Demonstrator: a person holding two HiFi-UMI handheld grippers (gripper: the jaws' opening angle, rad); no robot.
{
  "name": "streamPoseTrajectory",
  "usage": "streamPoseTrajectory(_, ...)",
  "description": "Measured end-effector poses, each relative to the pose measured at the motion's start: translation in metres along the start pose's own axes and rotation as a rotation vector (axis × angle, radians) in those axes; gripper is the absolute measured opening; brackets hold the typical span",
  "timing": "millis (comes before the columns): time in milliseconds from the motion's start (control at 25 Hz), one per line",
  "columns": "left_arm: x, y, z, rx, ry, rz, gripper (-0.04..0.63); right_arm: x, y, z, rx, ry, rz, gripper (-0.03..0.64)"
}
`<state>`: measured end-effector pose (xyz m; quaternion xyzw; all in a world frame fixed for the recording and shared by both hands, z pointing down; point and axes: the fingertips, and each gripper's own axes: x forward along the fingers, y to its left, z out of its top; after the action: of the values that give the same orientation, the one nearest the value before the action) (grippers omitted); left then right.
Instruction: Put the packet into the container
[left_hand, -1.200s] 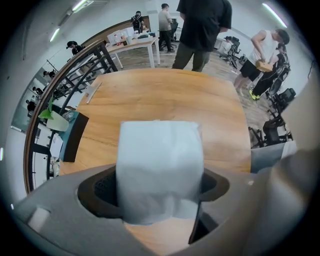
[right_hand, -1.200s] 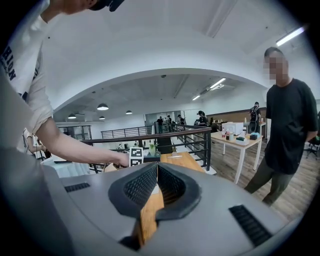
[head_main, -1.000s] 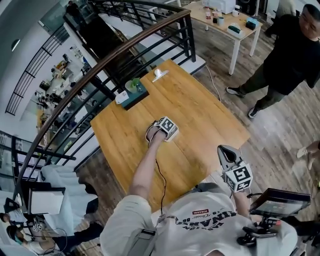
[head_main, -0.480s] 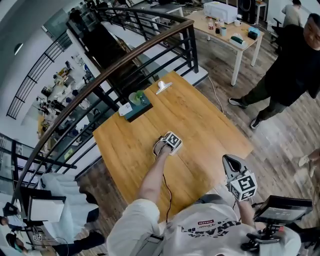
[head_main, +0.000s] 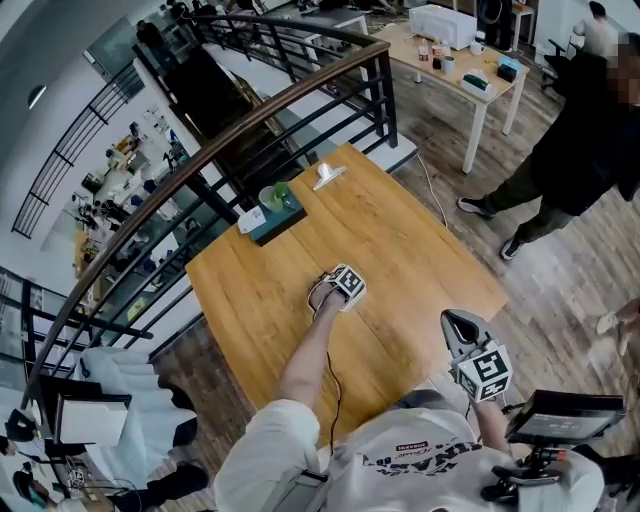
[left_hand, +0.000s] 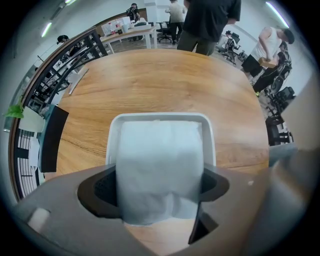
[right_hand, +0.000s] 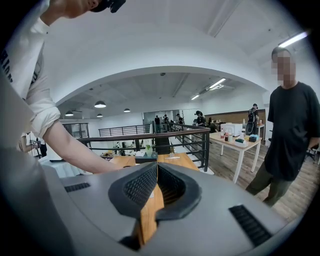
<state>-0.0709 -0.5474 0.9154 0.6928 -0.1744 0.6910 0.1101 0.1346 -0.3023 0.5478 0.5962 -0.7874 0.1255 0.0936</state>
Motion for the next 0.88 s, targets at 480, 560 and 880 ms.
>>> streamPoseTrajectory(480,-0.015,-0.002,0.011,0.042,-0.059,-0.028,0.422,0.003,0.004,-0.006,-0.002,0.005,0.016,0.009)
streamPoseTrajectory(560,-0.018,-0.001,0.011,0.047,-0.055,-0.024,0.433,0.004,0.005,-0.005,-0.003,0.005,0.019,0.009)
streamPoseTrajectory(880,-0.041,0.004,0.028,0.08,-0.149,0.008,0.568,0.005,0.01,-0.002,-0.012,-0.001,0.035,0.009)
